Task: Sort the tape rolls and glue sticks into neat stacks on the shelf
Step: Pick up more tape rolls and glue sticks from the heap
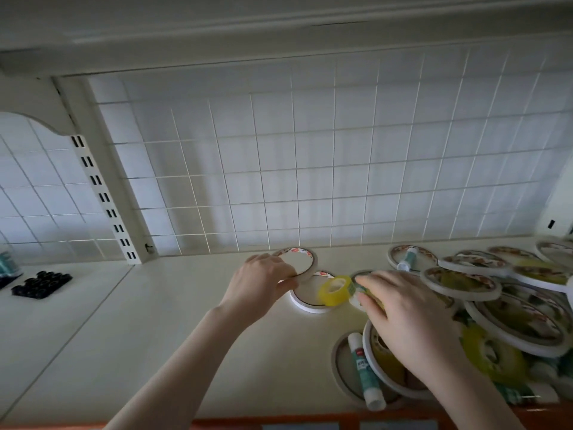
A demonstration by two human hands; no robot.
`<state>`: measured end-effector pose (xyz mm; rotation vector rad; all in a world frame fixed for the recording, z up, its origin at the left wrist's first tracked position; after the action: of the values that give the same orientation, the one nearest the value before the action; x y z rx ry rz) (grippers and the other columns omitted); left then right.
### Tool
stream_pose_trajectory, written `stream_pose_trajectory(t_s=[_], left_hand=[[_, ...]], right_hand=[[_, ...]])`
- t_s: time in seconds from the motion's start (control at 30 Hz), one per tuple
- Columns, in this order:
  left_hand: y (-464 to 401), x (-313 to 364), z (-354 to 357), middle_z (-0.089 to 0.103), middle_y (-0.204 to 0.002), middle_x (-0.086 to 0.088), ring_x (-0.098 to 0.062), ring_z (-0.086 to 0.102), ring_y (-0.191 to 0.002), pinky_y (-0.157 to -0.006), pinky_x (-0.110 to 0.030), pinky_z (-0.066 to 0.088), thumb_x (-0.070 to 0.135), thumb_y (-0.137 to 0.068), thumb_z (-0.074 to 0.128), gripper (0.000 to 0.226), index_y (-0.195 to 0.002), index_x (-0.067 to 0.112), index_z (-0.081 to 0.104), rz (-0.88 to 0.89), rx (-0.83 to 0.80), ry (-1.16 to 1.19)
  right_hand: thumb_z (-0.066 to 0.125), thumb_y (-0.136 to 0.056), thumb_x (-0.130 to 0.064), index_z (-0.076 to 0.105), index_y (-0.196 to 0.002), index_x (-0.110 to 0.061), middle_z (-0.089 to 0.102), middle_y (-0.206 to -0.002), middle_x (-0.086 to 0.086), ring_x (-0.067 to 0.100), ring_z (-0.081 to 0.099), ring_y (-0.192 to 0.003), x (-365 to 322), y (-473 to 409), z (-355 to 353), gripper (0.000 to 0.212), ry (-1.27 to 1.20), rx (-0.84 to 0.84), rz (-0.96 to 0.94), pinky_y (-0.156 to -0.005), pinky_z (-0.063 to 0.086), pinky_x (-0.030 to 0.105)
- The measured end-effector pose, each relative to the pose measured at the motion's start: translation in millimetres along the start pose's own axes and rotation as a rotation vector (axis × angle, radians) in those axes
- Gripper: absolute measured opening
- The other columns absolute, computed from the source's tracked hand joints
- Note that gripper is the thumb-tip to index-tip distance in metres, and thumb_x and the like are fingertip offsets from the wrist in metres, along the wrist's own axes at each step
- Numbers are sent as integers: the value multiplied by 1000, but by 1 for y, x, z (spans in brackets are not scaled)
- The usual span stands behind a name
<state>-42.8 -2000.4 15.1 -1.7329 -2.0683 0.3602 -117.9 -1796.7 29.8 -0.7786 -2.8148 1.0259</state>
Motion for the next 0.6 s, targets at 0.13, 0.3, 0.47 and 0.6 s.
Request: stream_pose_trajectory(t_s=[0.13, 0.3, 0.47, 0.6], left_hand=[[21, -7, -19, 63, -70, 4, -23, 57, -70, -64, -26, 36, 34, -81, 60, 16, -77, 20, 69, -51, 58, -13], [55, -21, -36, 61, -66, 10, -18, 57, -64, -59, -26, 41, 32, -75, 62, 9, -72, 25, 66, -108, 101, -40], [78, -30, -44, 60, -65, 13, -15, 57, -61, -55, -22, 39, 34, -73, 62, 9, -72, 26, 67, -159, 129, -83], [92, -34, -46, 60, -66, 13, -14, 57, -63, -55, -23, 40, 37, -75, 60, 11, -73, 28, 66, -206, 135, -100]], right_hand=[[80, -68, -21, 70, -77, -20, 63, -74, -8, 15, 59, -69, -11, -18, 21, 13, 42, -136, -157, -60, 52, 29], [51, -94, -25, 64, -101, -22, 58, -104, -8, 15, 49, -102, -20, -24, 36, 15, 99, -319, -275, -88, 40, 29], [40, -98, -28, 59, -102, -21, 51, -108, -5, 14, 43, -103, -22, -31, 43, 21, 175, -350, -271, -91, 34, 27], [39, -98, -32, 58, -104, -21, 48, -115, -3, 14, 44, -105, -22, -34, 46, 23, 201, -396, -266, -92, 35, 27]])
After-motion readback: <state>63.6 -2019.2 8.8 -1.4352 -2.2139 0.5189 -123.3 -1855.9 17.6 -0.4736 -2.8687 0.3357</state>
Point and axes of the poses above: each hand's wrist, its own y-axis away from the middle knuckle, its own z-axis out of the palm, x = y × z, the point moved 4 cm from there along -y, towards the middle knuckle
